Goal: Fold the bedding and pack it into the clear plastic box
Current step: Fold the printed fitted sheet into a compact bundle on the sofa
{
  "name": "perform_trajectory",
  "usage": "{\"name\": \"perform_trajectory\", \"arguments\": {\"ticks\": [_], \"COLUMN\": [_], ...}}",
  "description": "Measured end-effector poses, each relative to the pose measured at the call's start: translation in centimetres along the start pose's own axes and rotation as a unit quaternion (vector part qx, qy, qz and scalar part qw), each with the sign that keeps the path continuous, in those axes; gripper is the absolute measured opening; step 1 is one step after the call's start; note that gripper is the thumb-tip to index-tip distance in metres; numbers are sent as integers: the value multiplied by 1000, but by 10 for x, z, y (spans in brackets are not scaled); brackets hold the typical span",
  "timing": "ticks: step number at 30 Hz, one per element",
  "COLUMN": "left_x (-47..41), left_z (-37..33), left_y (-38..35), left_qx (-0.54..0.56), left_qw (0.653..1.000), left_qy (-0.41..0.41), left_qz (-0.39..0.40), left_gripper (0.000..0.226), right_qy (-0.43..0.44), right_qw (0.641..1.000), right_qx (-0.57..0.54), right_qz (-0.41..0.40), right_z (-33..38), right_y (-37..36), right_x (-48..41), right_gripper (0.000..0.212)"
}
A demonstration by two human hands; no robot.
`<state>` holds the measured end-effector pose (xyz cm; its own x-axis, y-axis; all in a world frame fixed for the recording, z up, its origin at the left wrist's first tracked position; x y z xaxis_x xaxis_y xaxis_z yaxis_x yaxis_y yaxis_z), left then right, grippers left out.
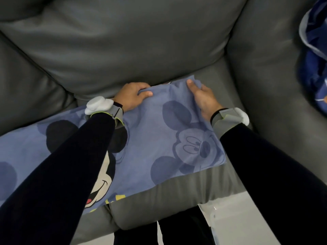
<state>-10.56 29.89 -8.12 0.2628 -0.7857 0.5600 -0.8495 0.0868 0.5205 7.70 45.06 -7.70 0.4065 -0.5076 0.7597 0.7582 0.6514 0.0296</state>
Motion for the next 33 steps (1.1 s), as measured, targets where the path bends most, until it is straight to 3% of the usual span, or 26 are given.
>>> {"name": "perform_trajectory", "arguments": {"ticks": [3,5,7,8,11,13,15,17,20,22,25,27,30,33], "left_x": [9,20,37,45,57,61,70,79,106,122,154,175,195,219], "left_z": [23,38,53,58,65,64,74,90,124,138,162,178,197,232], "left_y": [13,23,31,34,35,37,45,52,62,70,94,106,121,130], "left_qx": [-1,-29,-24,-21,-44,-29,6,-45,-105,-102,-144,-157,-158,-192], "left_qw": [997,988,980,978,981,994,995,986,969,961,945,948,956,936], "left_qy": [72,142,177,181,161,101,87,126,226,248,268,254,246,281], "left_qz": [-1,45,86,98,101,44,-46,-98,7,69,118,114,35,92], "left_gripper": [30,45,59,67,75,67,65,54,68,89,100,97,79,88], "right_qy": [45,36,93,153,320,375,330,258,254,245,230,216,179,97], "right_qw": [998,998,989,966,823,777,764,748,695,688,691,698,704,731], "right_qx": [-7,6,93,181,435,501,550,606,669,680,684,682,687,676], "right_qz": [-40,-44,-70,-104,-178,-67,65,88,66,62,41,22,-11,-11], "right_z": [-5,-6,-7,-8,-20,-36,-62,-84,-101,-98,-95,-90,-84,-75], "right_y": [13,23,16,5,-40,-80,-109,-105,-104,-107,-115,-121,-133,-142], "right_x": [-21,-25,-17,-6,35,52,51,40,33,35,39,42,50,53], "right_gripper": [34,39,42,43,53,49,46,50,53,54,54,55,53,49]}}
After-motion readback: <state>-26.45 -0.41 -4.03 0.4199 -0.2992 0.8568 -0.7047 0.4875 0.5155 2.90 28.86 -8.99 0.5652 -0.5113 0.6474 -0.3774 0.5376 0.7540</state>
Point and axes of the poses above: each hand's wrist, its own x-axis away from the middle knuckle, its own y-axis out of the back of the hand, z = x × y, the point moved 2 cm from there along -x, towards the middle knuckle, and after that the axes turned 6 degrees about z, right-handed, at the moved point
